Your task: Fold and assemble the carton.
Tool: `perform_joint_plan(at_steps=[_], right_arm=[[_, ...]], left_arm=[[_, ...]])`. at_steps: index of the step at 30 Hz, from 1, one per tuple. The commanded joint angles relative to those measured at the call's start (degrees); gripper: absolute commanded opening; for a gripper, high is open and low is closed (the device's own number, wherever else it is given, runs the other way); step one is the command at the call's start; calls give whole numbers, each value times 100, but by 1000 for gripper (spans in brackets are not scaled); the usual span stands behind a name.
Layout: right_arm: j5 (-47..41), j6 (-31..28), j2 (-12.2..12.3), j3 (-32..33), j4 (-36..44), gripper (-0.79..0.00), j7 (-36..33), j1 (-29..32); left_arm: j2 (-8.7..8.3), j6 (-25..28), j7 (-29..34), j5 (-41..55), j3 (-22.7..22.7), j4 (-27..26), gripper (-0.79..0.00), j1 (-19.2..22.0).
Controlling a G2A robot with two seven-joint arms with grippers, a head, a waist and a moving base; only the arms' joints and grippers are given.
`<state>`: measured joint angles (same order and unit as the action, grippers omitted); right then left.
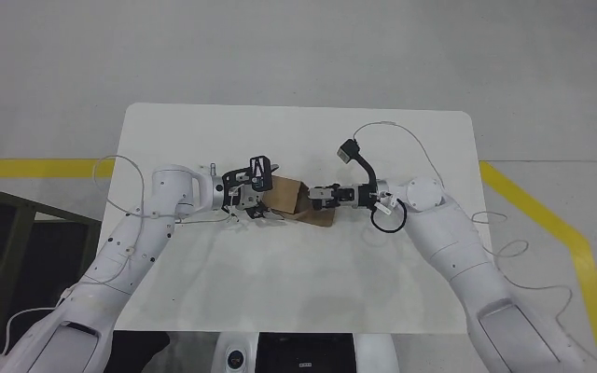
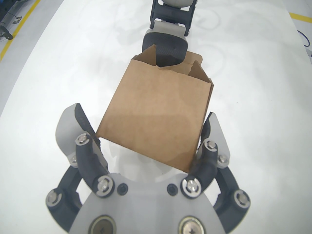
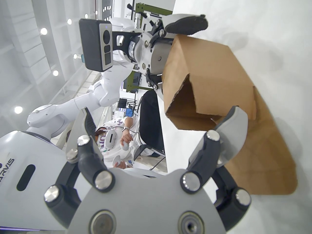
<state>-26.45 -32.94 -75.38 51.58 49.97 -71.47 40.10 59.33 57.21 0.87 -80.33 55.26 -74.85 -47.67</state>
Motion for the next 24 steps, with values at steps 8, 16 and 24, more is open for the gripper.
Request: perform_joint_plan(at_steps=[8, 16, 24], right_arm=[[-216, -49, -157, -352, -261, 0, 61, -138], [-466, -223, -332, -542, -636, 0, 235, -269], [-736, -401, -499, -627, -980, 0, 413, -378]], left_arm=[[0, 5, -8, -8, 5, 1, 0, -1], [0, 12, -4, -7, 12, 4, 0, 0], [-4, 43, 16, -10, 27, 8, 0, 7]])
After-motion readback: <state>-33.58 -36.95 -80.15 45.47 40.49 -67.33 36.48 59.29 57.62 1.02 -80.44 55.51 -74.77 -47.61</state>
